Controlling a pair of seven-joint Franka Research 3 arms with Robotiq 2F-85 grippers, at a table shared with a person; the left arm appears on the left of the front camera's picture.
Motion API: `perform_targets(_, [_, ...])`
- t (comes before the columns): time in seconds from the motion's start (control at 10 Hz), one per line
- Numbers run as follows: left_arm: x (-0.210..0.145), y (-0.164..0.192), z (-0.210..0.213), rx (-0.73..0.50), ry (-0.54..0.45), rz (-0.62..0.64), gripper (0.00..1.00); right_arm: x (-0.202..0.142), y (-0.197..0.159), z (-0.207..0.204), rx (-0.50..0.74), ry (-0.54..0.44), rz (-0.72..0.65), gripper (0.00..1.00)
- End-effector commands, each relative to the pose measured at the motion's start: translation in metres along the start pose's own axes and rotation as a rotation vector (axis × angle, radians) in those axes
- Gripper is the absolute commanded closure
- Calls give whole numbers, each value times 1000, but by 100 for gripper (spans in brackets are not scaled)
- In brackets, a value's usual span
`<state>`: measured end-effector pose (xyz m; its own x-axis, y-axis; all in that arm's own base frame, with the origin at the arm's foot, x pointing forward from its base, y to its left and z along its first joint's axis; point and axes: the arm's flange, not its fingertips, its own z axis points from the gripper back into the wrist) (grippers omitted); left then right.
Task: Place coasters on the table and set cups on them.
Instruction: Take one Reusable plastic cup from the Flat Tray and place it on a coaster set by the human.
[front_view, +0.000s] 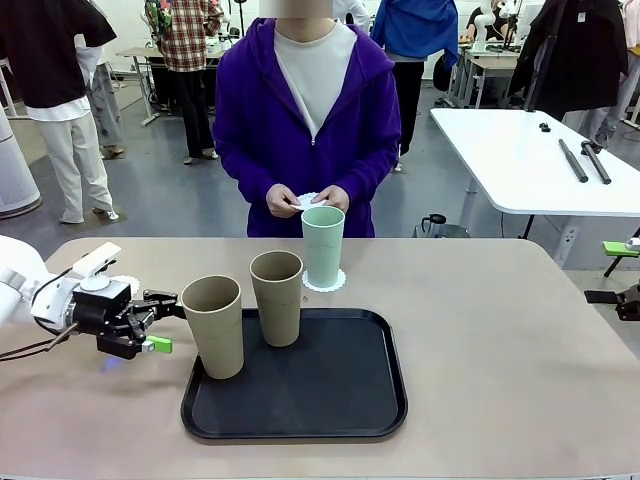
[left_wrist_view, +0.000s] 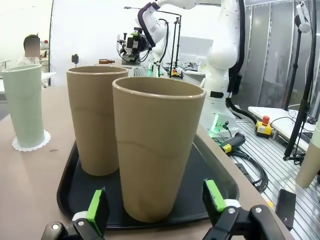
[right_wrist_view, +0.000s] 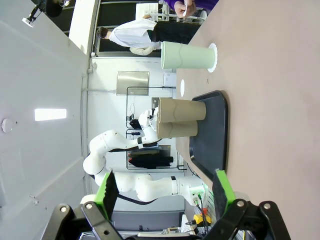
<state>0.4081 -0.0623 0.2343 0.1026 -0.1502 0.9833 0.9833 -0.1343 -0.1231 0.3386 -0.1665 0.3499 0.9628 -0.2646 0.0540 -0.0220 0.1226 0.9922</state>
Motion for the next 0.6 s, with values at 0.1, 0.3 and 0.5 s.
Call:
perform_targets(0.1, [2,3,-19,-11,-25,-61,0,-3,1,1,0,11,6,0])
perform_targets(0.3, [3,4,-25,-6,-26,-86,0,-3,1,1,0,11,6,0])
perform_targets(0.5, [7,10,-32,-7,-29,-104,0,-3,1,1,0,11,6,0])
